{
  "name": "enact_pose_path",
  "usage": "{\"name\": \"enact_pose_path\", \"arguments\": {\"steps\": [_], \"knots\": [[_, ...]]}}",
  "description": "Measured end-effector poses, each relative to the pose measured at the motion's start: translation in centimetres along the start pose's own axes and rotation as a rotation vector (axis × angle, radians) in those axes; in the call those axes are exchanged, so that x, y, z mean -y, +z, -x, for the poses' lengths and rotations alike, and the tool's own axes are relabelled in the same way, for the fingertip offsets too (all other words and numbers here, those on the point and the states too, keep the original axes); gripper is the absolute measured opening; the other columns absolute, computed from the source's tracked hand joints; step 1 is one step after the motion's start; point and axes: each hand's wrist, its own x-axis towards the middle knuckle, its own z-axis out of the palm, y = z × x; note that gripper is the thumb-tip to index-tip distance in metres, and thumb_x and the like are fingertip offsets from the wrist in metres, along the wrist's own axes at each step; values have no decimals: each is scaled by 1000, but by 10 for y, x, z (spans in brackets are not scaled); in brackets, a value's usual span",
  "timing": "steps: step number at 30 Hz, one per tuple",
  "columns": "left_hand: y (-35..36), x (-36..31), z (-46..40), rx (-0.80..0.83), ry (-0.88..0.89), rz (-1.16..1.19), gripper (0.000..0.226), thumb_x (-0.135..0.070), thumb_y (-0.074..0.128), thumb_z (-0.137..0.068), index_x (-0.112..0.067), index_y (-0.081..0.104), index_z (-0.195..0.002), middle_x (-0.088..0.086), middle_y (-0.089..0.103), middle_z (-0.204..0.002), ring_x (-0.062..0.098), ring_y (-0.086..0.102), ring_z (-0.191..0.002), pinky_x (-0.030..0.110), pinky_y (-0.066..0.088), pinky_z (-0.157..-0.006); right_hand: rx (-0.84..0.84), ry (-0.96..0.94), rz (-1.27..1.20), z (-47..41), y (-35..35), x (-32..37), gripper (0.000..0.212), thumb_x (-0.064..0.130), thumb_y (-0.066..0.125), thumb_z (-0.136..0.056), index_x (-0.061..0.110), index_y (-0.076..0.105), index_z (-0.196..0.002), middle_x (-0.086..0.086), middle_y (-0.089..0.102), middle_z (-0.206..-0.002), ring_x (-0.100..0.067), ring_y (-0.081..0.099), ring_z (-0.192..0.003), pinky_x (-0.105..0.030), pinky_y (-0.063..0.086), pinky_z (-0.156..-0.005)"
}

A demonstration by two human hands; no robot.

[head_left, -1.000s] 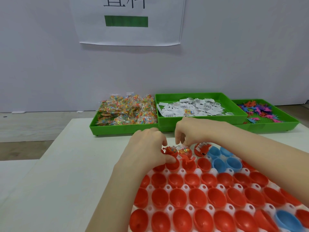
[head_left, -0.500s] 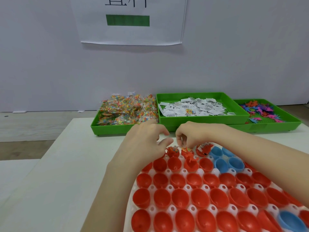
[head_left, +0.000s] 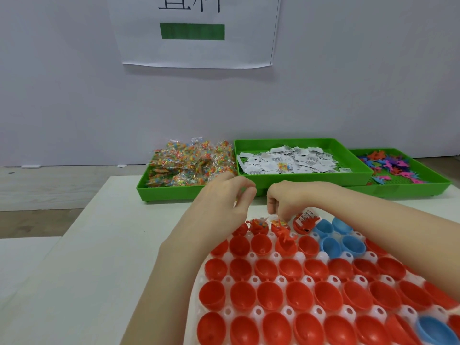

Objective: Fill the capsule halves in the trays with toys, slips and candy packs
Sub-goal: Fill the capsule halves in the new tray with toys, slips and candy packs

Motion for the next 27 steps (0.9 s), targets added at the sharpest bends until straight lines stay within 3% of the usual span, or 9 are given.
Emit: {"name": "enact_pose_path", "arguments": {"steps": [3, 6, 10, 12, 17, 20, 23, 25, 27], "knots": [[2, 0, -1, 19, -37, 104, 33, -13, 37, -98, -15, 52, -127, -4, 45, -105, 5, 40, -93, 11, 27, -75, 39, -5, 38, 3, -3, 1, 30, -2, 50, -84, -8, 60, -112, -16, 63, -99, -12, 46, -66, -18, 36, -54], [3, 0, -1, 48, -25, 81, 41, 1, 35, -94, -14, 50, -129, -1, 46, -108, 4, 39, -95, 9, 28, -78, -17, -8, 101, 5, 0, -1, 27, 0, 58, -81, -8, 62, -107, -20, 64, -108, -16, 47, -73, -25, 37, -60], [2, 1, -2, 22, -35, 70, 39, 0, 36, -94, -14, 52, -127, 3, 52, -114, 11, 47, -104, 11, 31, -81, -87, -21, 203, 7, 1, 2, 22, 7, 68, -79, -2, 63, -98, -13, 66, -103, -22, 62, -87, -29, 50, -73], [2, 1, -2, 5, -33, 80, 38, 0, 37, -94, -13, 53, -126, 4, 53, -113, 14, 49, -105, 13, 32, -81, -91, -39, 223, 7, 0, 2, 18, 5, 68, -77, -3, 64, -93, -13, 67, -99, -21, 61, -81, -29, 50, -70], [4, -1, -1, -76, -40, 198, 33, -1, 48, -92, -13, 56, -121, -5, 57, -90, 6, 51, -71, 10, 37, -68, -104, -95, 209, 11, -5, -1, 14, 1, 62, -77, -4, 70, -87, -15, 71, -90, -17, 61, -72, -30, 51, -67], [5, -6, -1, -126, -99, 358, 29, -2, 58, -86, -15, 60, -112, -11, 61, -81, 16, 62, -64, 14, 48, -67, -201, -151, 208, 25, -13, 1, 16, -1, 56, -79, 1, 70, -84, -6, 69, -77, -15, 61, -67, -24, 51, -65], [5, -10, -2, -177, -176, 513, 26, -1, 65, -81, -18, 61, -99, -9, 63, -81, 8, 63, -69, 16, 51, -72, -469, -257, -21, 53, -27, 3, 12, 3, 59, -79, 7, 70, -77, 2, 67, -68, -13, 62, -65, -19, 50, -63], [4, -12, -3, -215, -203, 600, 19, -1, 63, -83, -15, 63, -96, -7, 64, -81, 1, 64, -67, 13, 52, -70, -635, -362, -425, 76, -32, 2, 10, 4, 65, -79, 13, 69, -78, 2, 68, -69, -9, 63, -63, -16, 51, -65], [3, -18, -3, -215, -217, 746, 16, 0, 55, -88, -5, 65, -100, -2, 64, -77, -2, 63, -59, 9, 51, -64, -612, -465, -787, 97, -32, 3, 14, 3, 66, -79, 16, 67, -84, 2, 66, -66, -6, 61, -59, -14, 52, -65]]}}
